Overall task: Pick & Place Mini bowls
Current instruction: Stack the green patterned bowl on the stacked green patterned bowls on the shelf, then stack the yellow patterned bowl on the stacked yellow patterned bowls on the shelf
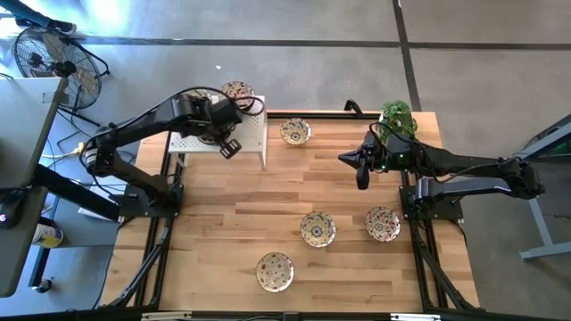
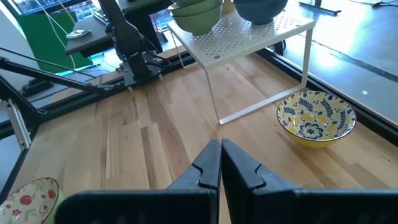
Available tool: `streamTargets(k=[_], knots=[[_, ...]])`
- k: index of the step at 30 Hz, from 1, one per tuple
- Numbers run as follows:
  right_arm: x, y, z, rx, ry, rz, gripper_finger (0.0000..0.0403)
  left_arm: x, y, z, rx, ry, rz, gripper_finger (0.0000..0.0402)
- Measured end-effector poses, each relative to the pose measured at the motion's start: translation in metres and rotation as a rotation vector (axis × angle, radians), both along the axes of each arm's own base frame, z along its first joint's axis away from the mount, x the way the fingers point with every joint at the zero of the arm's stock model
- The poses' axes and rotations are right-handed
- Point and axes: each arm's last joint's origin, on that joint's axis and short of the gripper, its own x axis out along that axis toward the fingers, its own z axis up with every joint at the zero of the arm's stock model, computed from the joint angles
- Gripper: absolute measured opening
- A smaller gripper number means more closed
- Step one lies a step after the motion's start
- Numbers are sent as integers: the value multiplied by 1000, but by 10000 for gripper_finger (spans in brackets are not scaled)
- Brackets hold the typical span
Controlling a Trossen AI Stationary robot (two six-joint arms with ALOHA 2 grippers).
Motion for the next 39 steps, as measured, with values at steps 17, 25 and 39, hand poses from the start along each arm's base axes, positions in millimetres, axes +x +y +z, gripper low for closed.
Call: streamTargets(k=[17,25,39], knots=[[1,0,2,-5,-19,0,2,1,0,-20,-45,51,29,55],[1,0,2,-5,-19,0,2,-1,-1,-7,-29,26,11,140],[1,0,2,-4,-18,0,2,11,-33,38,4,-256,-108,79]])
